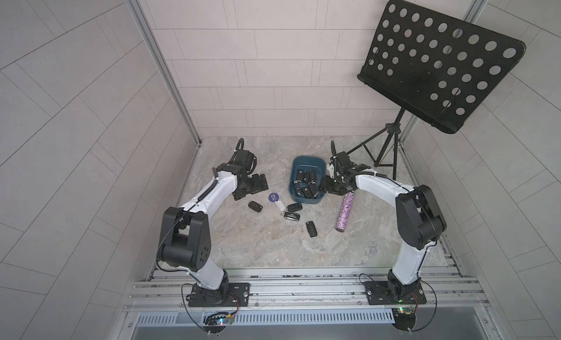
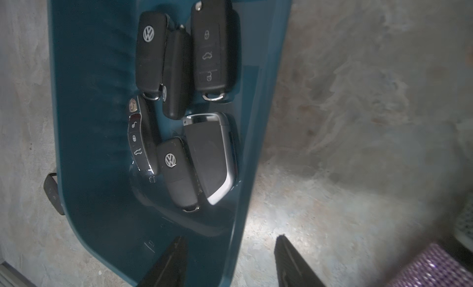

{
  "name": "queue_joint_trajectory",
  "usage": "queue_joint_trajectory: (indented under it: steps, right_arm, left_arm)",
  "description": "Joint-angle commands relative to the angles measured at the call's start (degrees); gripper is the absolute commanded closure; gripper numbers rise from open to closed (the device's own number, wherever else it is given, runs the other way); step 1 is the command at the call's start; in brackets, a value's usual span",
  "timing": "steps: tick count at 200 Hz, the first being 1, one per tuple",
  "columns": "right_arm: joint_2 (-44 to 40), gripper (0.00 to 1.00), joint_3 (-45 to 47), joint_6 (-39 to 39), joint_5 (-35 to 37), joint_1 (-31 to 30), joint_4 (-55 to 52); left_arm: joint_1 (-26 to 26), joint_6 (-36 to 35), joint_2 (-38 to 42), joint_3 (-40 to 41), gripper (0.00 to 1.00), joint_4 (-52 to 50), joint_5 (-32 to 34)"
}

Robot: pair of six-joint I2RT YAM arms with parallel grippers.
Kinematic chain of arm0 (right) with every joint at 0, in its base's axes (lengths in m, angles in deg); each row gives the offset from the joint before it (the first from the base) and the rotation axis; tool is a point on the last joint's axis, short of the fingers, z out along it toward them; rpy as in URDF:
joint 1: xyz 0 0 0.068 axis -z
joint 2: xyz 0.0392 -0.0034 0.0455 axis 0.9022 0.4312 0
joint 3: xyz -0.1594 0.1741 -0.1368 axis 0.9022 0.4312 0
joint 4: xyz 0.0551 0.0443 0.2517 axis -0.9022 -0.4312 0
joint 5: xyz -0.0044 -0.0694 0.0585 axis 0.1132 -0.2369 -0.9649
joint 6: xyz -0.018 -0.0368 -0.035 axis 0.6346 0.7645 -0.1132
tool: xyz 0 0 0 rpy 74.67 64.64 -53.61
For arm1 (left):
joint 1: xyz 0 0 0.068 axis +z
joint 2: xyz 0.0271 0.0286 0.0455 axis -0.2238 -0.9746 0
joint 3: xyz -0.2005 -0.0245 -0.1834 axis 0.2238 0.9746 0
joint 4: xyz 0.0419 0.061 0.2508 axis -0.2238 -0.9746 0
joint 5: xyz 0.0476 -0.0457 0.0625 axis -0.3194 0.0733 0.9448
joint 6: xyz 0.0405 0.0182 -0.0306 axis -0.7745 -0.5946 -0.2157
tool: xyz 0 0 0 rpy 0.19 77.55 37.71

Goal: Place the car key into the storage box
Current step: Adjust the storage box at the center of the board.

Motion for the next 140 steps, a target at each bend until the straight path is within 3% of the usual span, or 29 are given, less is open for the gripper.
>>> queue_joint_trajectory:
  steps: [1,78,140]
  right_arm:
    - [1.32,0.42,-1.27,-2.24,-4.37,-0.87,2.21]
    - [3.86,0.41,-2.66,-8.50,-9.77,-5.00,7.23]
    - [4.01,0.37,-4.46,-7.34,-9.31,-7.47,5.80]
  left_arm:
    - [0.17,0.32,1.70,0.20,0.00,-0.40,1.97]
    - [0.14,0.77,4.48,1.52,0.00,-3.03,4.19]
    - [0.10,-0.72,5.27,1.67,0.00,-4.42,2.90]
